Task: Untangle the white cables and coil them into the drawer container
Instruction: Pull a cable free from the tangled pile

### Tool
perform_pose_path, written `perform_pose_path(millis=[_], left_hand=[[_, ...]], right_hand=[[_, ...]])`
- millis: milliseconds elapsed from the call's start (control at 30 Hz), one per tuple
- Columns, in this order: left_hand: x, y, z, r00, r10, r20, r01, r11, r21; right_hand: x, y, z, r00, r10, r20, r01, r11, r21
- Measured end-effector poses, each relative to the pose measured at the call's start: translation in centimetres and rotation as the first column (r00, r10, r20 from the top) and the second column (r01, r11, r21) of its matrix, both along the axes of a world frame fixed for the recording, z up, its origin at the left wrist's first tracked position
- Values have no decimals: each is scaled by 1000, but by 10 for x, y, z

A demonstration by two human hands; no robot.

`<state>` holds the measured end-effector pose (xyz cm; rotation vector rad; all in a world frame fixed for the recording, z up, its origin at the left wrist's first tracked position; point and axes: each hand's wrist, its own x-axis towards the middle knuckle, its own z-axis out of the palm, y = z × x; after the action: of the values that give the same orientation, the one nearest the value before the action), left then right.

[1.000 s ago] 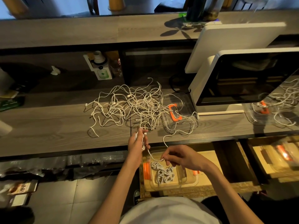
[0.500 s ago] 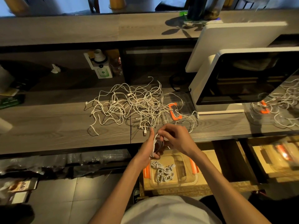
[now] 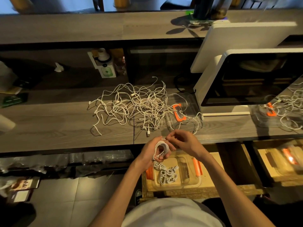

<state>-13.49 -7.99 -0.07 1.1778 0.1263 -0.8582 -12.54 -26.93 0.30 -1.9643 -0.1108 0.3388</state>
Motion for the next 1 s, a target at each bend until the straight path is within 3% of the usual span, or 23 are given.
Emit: perform_pose_path(millis=[267, 500, 600, 667, 767, 1000], left_hand=[[-1, -7, -2, 977, 213, -21, -209, 971, 120], [3, -6, -20, 849, 527, -23, -500, 818, 285], [6, -6, -20, 776, 621, -111, -583, 773, 252], [8, -6, -16, 756, 619, -213, -591, 785, 185], [8, -3, -16, 793, 517, -321, -528, 847, 62], [3, 6, -13, 888, 314, -335, -378, 914, -144]], right_hand=[[-20, 2, -14, 995, -92, 42, 94, 994, -55], [-32, 10, -20, 993, -102, -58, 99, 994, -56], [-36, 13, -22, 993, -88, -85, 80, 993, -87], [-38, 13, -24, 991, -93, -94, 83, 992, -96], [-40, 11, -24, 991, -103, -91, 94, 991, -100], [-47, 4, -26, 994, -109, -25, 104, 985, -140]])
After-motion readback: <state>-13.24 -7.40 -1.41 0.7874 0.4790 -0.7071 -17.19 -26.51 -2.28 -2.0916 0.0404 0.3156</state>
